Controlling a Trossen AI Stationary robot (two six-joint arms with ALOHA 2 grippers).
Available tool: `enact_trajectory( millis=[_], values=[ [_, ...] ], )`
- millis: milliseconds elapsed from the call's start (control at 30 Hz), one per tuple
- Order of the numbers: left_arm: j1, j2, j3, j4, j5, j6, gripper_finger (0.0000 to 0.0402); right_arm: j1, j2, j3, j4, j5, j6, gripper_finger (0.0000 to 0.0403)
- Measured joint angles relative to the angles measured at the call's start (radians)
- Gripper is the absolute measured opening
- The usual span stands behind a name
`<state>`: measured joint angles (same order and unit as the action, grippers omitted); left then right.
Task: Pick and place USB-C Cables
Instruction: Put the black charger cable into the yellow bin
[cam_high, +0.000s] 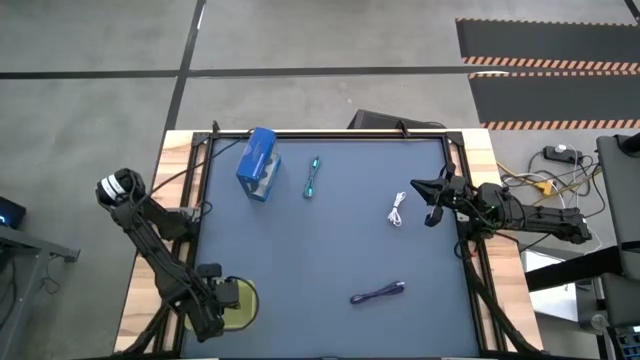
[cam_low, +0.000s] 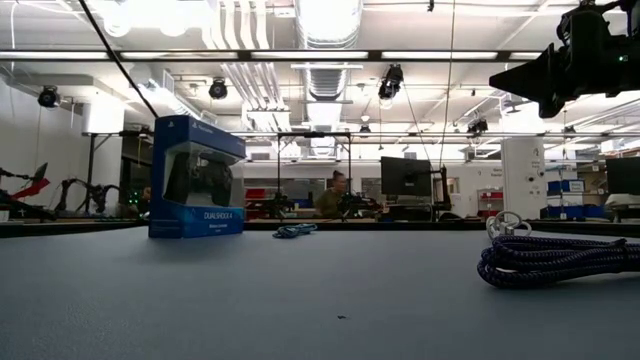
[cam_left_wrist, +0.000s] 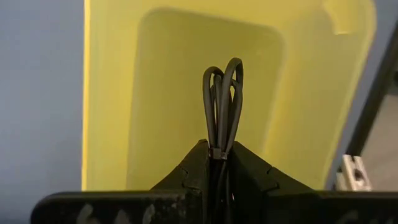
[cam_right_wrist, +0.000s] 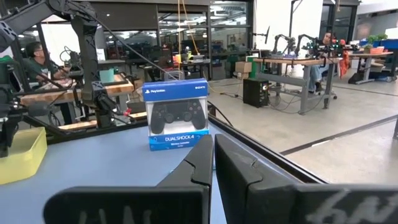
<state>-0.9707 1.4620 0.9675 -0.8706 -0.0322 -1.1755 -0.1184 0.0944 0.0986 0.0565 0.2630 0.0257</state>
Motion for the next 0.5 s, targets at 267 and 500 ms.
enact_trajectory(
  millis=[267, 500],
  values=[
    [0.0, 0.0, -0.041, 0.026, 0.0, -0.024, 0.0029, 0.0, 0.0, 0.0, 0.0, 0.0, 0.0, 0.0009],
    [0.0, 0.0, -0.043, 0.025, -0.002, -0.024, 0.0029, 0.0, 0.0, 0.0, 0.0, 0.0, 0.0, 0.0009]
  ],
)
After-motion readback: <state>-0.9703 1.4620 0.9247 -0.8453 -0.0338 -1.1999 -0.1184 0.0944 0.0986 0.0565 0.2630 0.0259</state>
